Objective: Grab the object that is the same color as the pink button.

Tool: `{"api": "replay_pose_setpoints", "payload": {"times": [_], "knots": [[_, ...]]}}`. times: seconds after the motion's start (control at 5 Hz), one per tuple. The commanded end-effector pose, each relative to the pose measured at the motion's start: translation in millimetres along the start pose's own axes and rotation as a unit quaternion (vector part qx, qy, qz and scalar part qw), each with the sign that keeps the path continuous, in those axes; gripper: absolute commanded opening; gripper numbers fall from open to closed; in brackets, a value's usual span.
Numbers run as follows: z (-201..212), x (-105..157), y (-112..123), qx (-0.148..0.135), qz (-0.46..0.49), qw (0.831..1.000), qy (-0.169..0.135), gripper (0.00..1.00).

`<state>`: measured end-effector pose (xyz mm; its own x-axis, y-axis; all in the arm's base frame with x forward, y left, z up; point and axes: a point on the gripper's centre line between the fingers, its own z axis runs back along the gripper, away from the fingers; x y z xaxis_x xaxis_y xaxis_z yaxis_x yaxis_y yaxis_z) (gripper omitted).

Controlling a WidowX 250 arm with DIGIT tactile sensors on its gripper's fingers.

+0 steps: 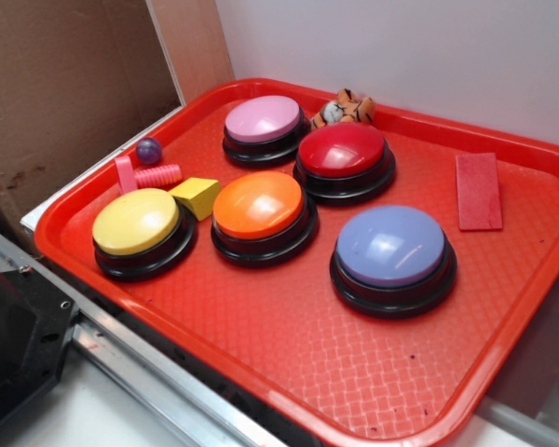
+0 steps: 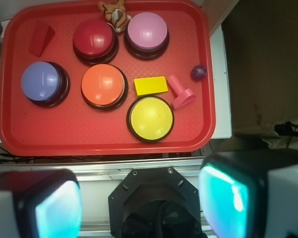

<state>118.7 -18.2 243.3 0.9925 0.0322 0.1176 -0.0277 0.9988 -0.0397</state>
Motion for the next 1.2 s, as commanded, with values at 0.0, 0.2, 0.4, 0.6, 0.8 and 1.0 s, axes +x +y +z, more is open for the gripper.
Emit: {"api": "replay_pose_setpoints", "payload": {"times": [0.0, 0.2, 0.4, 0.6, 0.8, 1.0], "knots": [[0.0, 0.0, 0.0, 0.000, 0.000, 1.000, 0.000, 1.00], [-16.6, 13.4, 14.4, -0.018, 0.079, 0.997, -0.006, 1.00], [-34.2, 21.1, 26.1, -0.016, 0.156, 0.988, -0.012, 1.00], [-71.4, 32.9, 48.8, -0.006, 0.277, 0.961, -0.019, 1.00], [-111.1, 47.0, 71.0, 0.016, 0.391, 0.919, -0.051, 1.00], [-148.2, 60.9, 88.4, 0.033, 0.464, 0.882, -0.080, 1.00]]}}
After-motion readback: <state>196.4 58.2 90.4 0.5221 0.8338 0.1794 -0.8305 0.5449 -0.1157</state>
